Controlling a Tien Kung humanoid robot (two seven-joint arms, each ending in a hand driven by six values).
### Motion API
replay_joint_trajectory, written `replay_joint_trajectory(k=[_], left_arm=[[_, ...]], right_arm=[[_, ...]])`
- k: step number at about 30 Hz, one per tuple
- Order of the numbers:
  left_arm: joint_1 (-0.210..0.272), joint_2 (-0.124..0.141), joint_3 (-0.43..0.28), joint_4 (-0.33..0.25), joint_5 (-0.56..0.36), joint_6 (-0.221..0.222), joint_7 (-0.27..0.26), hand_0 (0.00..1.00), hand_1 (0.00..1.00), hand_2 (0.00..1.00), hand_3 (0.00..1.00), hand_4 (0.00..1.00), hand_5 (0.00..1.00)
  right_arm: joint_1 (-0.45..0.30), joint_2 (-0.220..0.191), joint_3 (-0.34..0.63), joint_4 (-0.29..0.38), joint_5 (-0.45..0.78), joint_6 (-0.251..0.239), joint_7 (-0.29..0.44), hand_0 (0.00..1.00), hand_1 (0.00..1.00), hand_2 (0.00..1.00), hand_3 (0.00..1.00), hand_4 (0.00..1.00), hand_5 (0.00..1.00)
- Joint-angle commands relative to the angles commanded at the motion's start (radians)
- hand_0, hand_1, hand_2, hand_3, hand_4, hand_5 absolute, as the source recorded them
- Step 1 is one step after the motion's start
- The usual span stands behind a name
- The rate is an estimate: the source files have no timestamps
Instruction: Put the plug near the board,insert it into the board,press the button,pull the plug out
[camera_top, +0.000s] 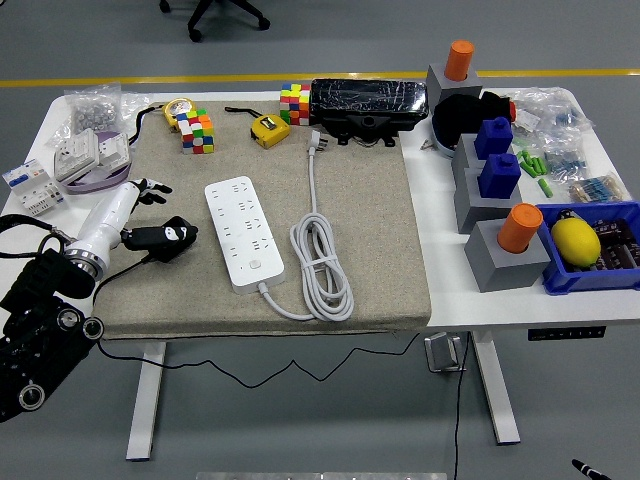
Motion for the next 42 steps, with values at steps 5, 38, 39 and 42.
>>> replay_joint_trajectory(k=[5,38,39,42], left_arm=[[-0.011,-0.003,0.009,0.026,0.015,-0.019,0.024,0.759,0.742,0.71,0.751,0.998,0.401],[-0.069,-0.018,0.065,0.085,0.011,-0.042,0.072,0.429,0.428,0.471,0.519,0.7,0.002],[-0.068,-0.017,0.065,0.082,0.011,-0.041,0.071,0.429,0.428,0.471,0.519,0.7,0.002],[-0.067,-0.015,0.067,0.069,0.012,-0.034,0.06,0.414,0.425,0.461,0.521,0.67,0.002]], right_arm=[[-0.001,0.001,-0.002,-0.001,0.001,0.0,0.0,0.655,0.656,0.661,0.572,0.991,0.56],[0.001,-0.004,-0.014,-0.001,0.004,-0.004,0.004,0.653,0.656,0.66,0.572,0.991,0.559],[0.001,-0.004,-0.013,-0.001,0.004,-0.004,0.004,0.653,0.656,0.66,0.572,0.991,0.559],[0.001,-0.005,-0.013,-0.001,0.004,-0.005,0.004,0.652,0.656,0.66,0.572,0.991,0.559]])
